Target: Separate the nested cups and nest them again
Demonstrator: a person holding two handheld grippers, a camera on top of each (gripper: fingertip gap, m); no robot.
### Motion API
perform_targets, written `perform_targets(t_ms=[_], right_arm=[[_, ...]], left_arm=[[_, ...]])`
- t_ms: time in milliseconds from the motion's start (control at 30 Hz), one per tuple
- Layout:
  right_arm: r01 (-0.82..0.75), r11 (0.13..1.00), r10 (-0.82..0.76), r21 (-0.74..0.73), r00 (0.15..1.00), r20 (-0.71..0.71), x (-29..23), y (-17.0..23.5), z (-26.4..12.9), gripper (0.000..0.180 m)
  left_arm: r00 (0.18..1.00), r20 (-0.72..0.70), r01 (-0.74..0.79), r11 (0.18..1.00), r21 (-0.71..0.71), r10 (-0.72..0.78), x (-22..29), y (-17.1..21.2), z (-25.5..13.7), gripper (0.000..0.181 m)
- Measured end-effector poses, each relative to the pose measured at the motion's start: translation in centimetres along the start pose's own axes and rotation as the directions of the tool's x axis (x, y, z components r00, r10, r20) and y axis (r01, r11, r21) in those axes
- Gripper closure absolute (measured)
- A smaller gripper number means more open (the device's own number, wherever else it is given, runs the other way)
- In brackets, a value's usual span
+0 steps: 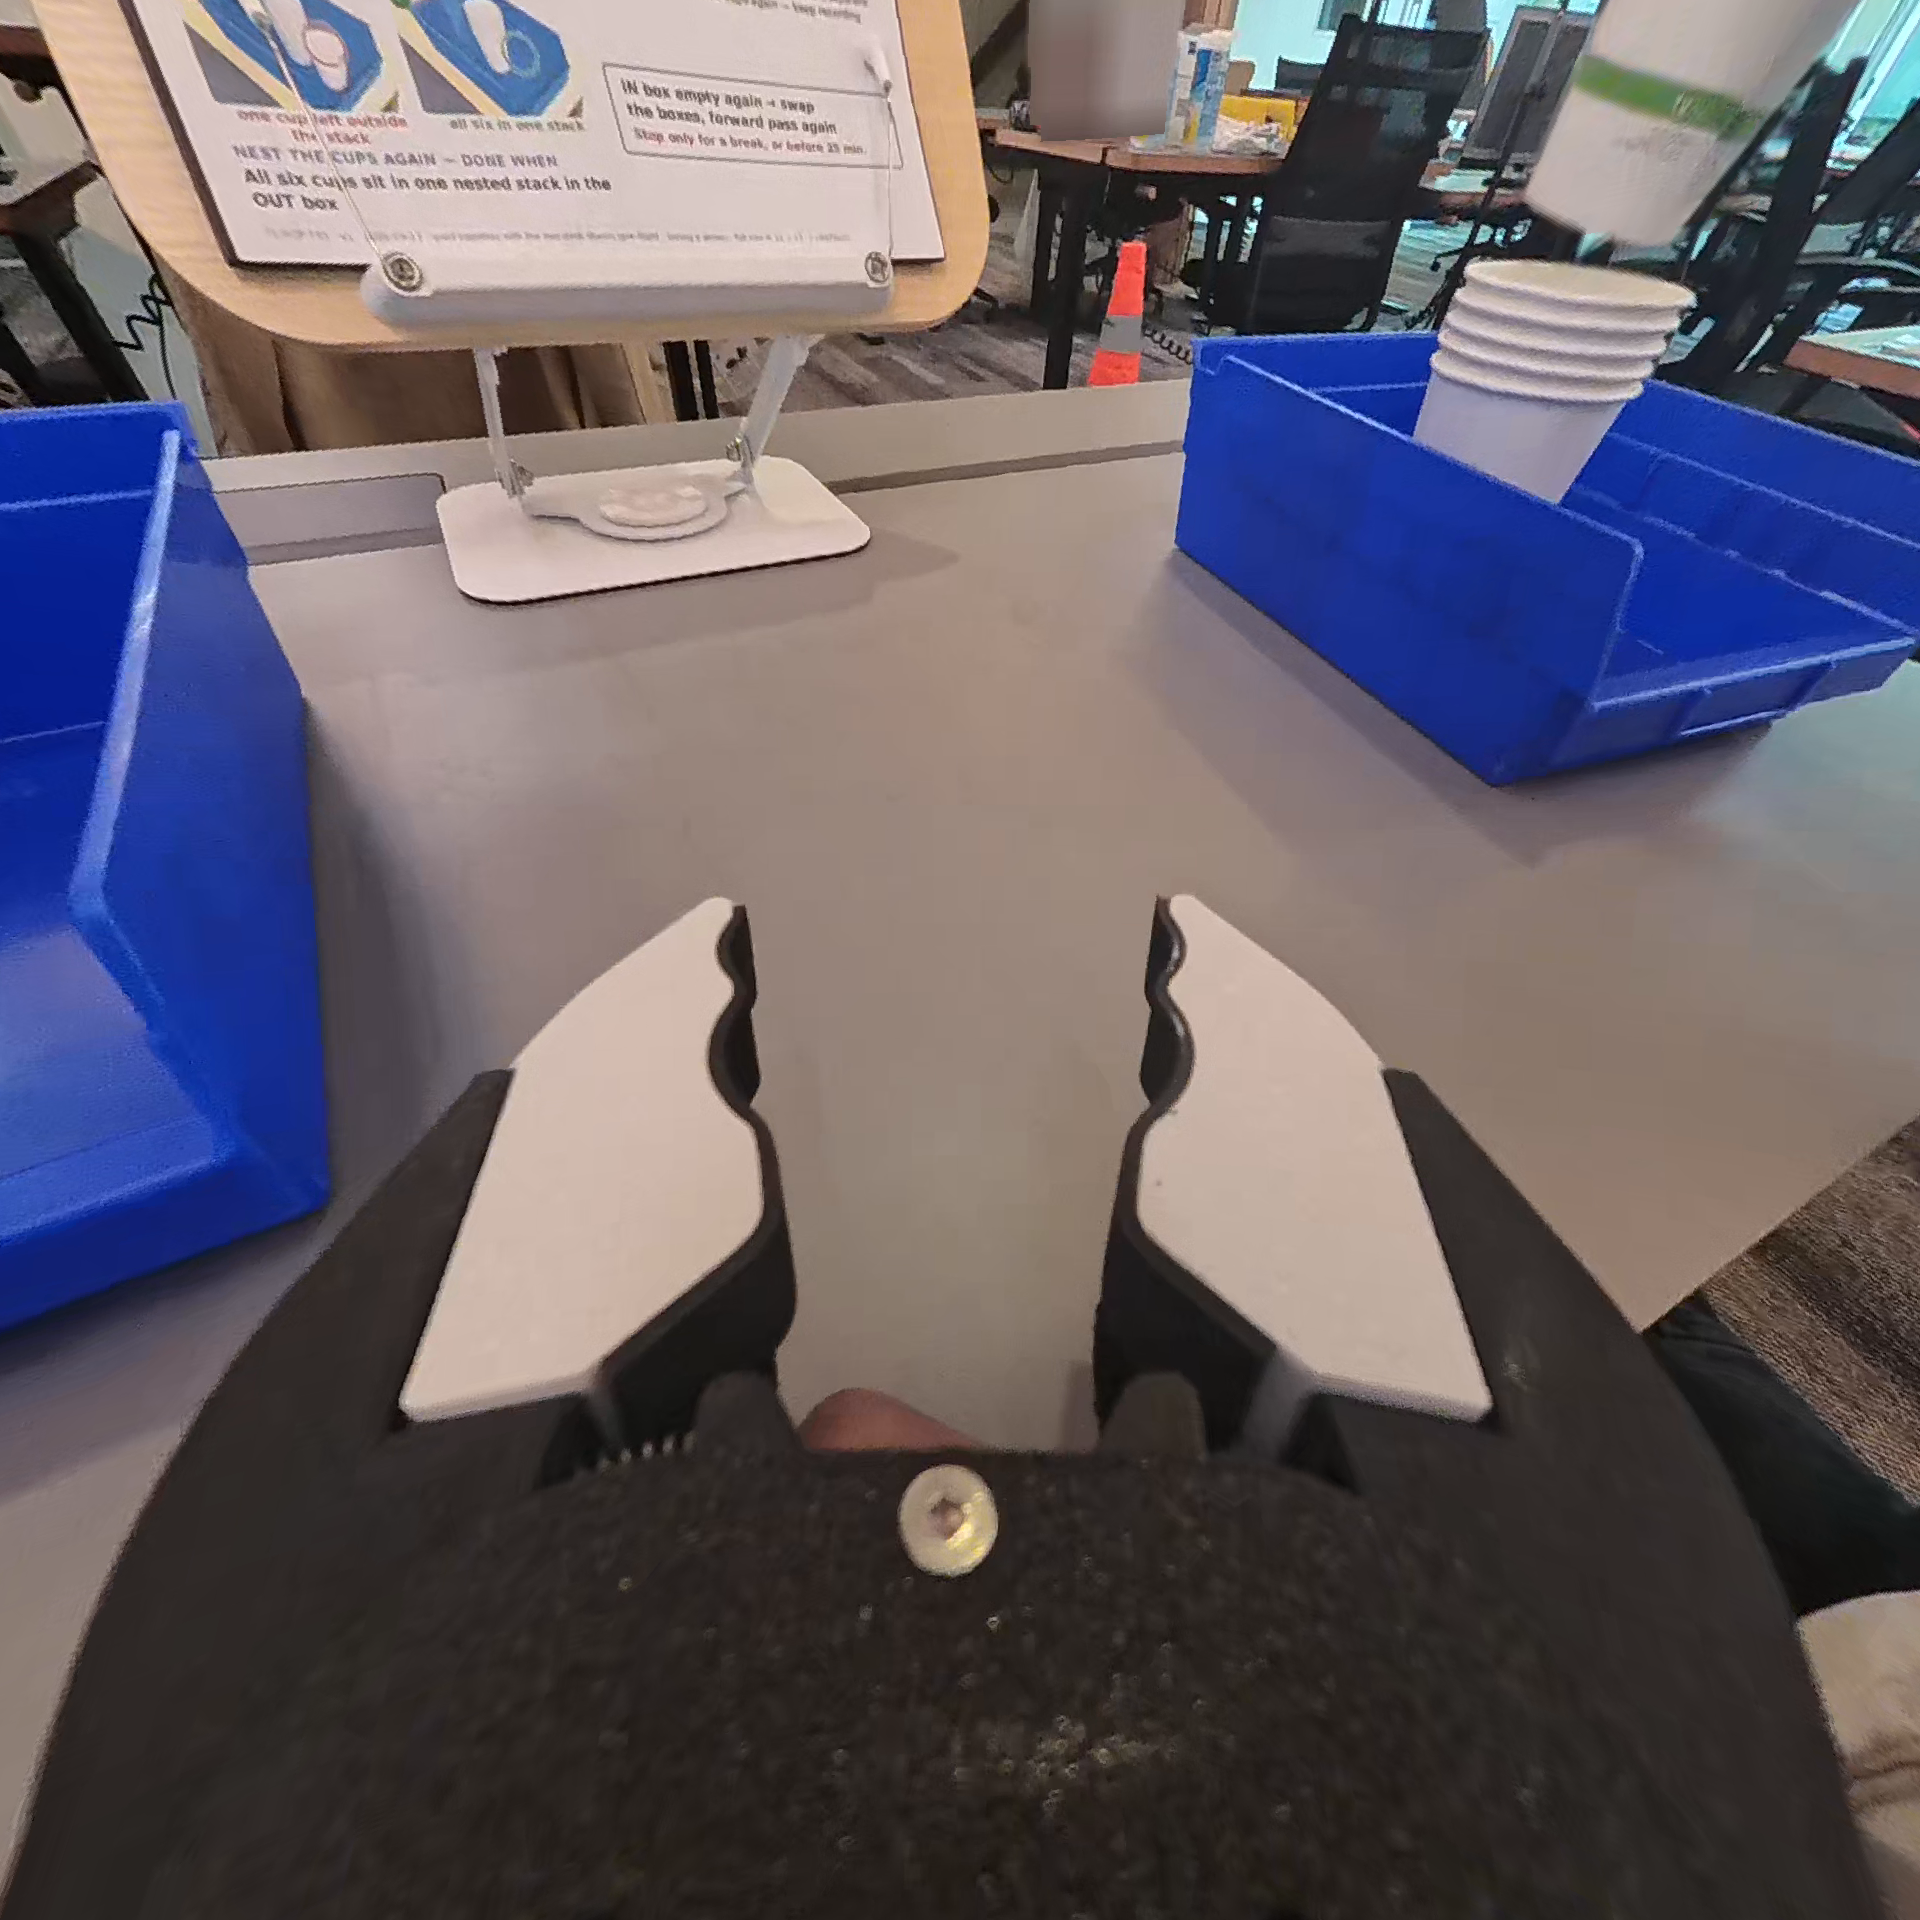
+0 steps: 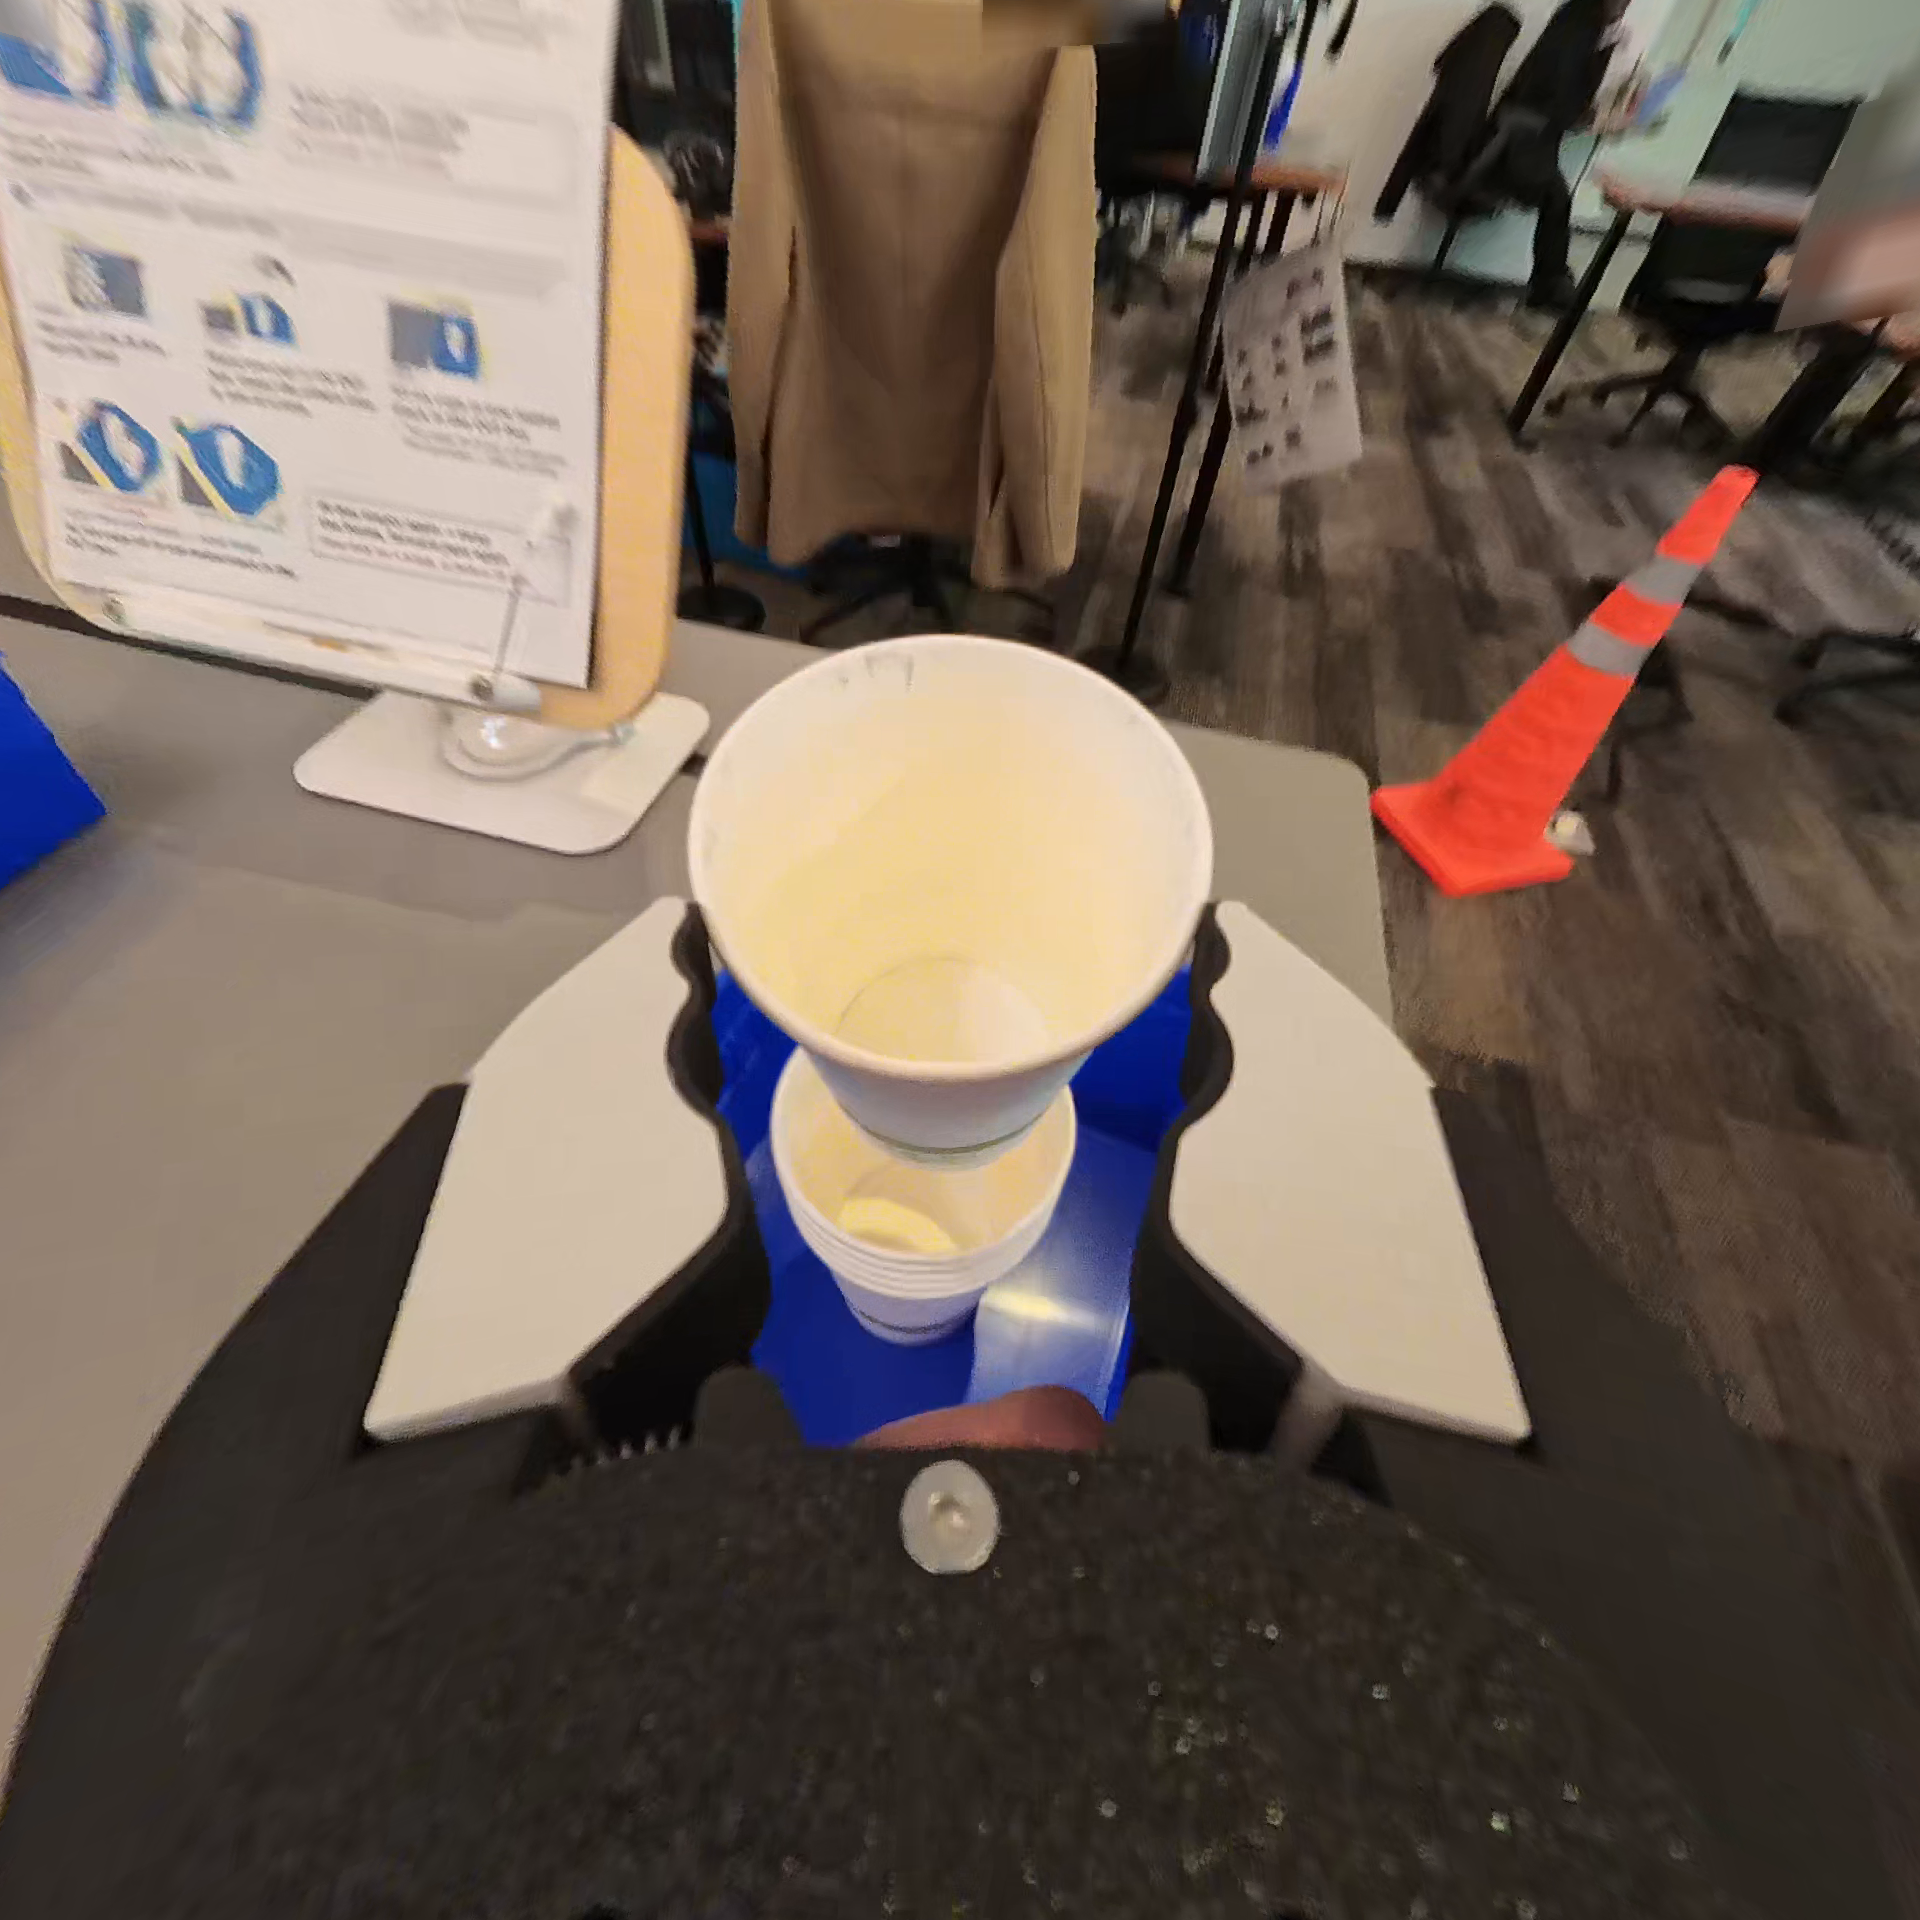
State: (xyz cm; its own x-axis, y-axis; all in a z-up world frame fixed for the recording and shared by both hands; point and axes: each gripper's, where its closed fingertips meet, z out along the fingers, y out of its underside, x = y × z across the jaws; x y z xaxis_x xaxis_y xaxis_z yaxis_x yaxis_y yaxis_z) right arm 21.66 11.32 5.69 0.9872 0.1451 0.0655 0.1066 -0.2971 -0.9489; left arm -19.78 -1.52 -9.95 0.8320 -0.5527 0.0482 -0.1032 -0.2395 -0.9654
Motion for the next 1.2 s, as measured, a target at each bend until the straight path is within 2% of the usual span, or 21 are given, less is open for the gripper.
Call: perform_targets(t_ms=[233, 400, 533, 667, 800, 933, 1000, 1067, 1133, 1200], right_arm=[[-0.063, 0.973, 0.084, -0.221, 0.993, 0.088, 0.4, 6.3, 3.1, 0.091], [-0.005, 0.927, 0.070, -0.374, 0.984, 0.161, -0.3, 9.1, 3.2, 0.089], [0.034, 0.905, 0.069, -0.424, 0.972, 0.225, -1.2, 10.1, 3.0, 0.090], [0.095, 0.887, 0.003, -0.452, 0.977, 0.211, -1.0, 11.0, 3.3, 0.090], [0.128, 0.915, -0.081, -0.382, 0.987, 0.136, -0.8, 9.8, 2.0, 0.090], [0.143, 0.979, -0.141, -0.145, 0.990, 0.023, -4.0, 7.3, -2.6, 0.091], [0.071, 0.997, -0.070, -0.011, 0.996, 0.054, -8.4, 7.9, -4.8, 0.092], [-0.070, 0.993, 0.057, 0.099, 0.990, 0.127, -13.7, 9.8, -6.5, 0.096], [-0.211, 0.966, 0.177, 0.146, 0.960, 0.216, -19.0, 12.7, -7.6, 0.099], [-0.247, 0.960, 0.211, 0.133, 0.948, 0.238, -22.6, 15.9, -8.1, 0.101]], left_arm=[[0.999, -0.040, -0.013, 0.999, -0.046, 0.011, 0.7, 1.2, 0.1, 0.110], [0.997, -0.070, -0.046, 0.996, -0.071, 0.041, 1.5, 1.9, 0.5, 0.110], [0.994, -0.095, -0.056, 0.994, -0.089, 0.048, 2.1, 2.4, 0.7, 0.110], [0.993, -0.109, -0.059, 0.993, -0.099, 0.048, 2.4, 2.7, 0.8, 0.110], [0.996, -0.087, -0.047, 0.994, -0.096, 0.038, 1.8, 2.7, 0.7, 0.109], [1.000, -0.020, 0.004, 0.998, -0.064, -0.006, 0.1, 1.8, 0.3, 0.107], [0.999, 0.038, 0.026, 0.999, -0.044, -0.025, -1.1, 1.4, 0.1, 0.105], [0.995, 0.091, 0.041, 0.999, -0.029, -0.039, -1.9, 1.2, -0.1, 0.103], [0.992, 0.117, 0.060, 0.998, -0.023, -0.057, -2.0, 1.2, -0.2, 0.101], [0.988, 0.130, 0.082, 0.996, -0.023, -0.078, -1.4, 1.3, -0.1, 0.099]])
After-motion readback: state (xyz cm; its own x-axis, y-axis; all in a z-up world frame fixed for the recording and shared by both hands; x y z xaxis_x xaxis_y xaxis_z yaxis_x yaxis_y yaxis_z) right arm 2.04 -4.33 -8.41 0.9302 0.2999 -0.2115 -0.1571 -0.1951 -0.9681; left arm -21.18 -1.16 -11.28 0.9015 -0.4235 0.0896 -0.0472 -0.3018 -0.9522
